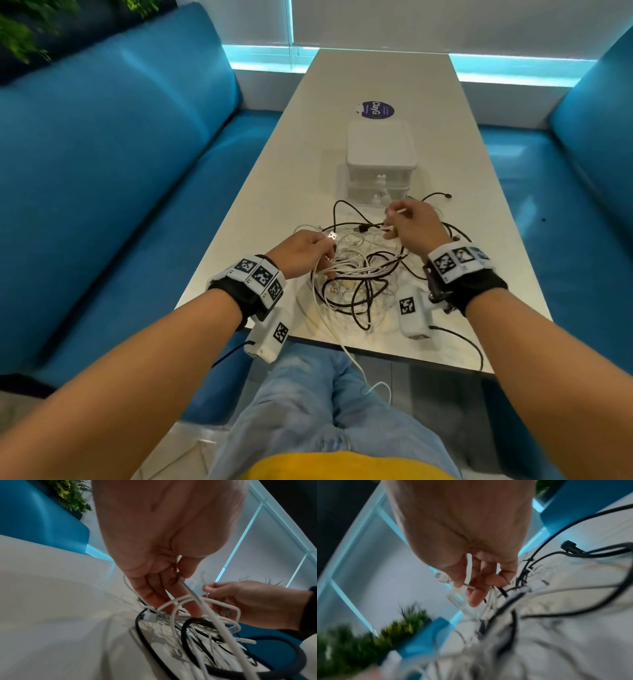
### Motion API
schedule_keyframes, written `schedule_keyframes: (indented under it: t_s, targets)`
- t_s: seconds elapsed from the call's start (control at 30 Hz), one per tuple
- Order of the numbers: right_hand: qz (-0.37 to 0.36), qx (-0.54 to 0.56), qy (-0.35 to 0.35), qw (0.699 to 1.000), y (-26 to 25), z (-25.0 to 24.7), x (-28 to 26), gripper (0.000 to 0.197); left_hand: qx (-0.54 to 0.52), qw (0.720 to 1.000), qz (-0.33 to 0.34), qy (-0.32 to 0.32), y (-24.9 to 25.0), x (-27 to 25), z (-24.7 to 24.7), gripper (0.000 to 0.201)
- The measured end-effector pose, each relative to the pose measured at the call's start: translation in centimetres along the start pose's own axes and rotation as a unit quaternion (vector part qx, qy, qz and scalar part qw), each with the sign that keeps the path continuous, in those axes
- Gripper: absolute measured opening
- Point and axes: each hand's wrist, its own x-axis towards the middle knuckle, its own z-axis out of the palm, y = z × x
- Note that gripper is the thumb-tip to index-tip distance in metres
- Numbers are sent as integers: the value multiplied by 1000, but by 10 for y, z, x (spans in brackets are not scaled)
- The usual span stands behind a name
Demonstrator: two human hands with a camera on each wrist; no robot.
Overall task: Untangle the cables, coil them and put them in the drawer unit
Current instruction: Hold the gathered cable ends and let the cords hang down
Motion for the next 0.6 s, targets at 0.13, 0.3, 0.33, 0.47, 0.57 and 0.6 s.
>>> schedule_keyframes:
  t_s: [0.13,0.3,0.33,0.47,0.57,0.6]
  targets:
    - [-26,221,33,974,-30,-31,-12,14,57,998,14,19,-2,7,2,33]
    - [-61,351,70,932,-61,-79,-10,16,140,990,15,-9,-3,9,4,36]
    - [-69,316,64,944,-64,-82,-10,17,125,992,13,-9,-1,9,4,36]
    - [-84,110,-21,990,-56,-61,-27,15,-42,998,40,30,15,6,9,27]
    - [-97,92,-68,989,-50,-33,-40,13,-183,977,69,85,36,-1,15,23]
    - [-101,91,-81,987,-49,-26,-43,13,-218,968,75,100,42,-2,16,24]
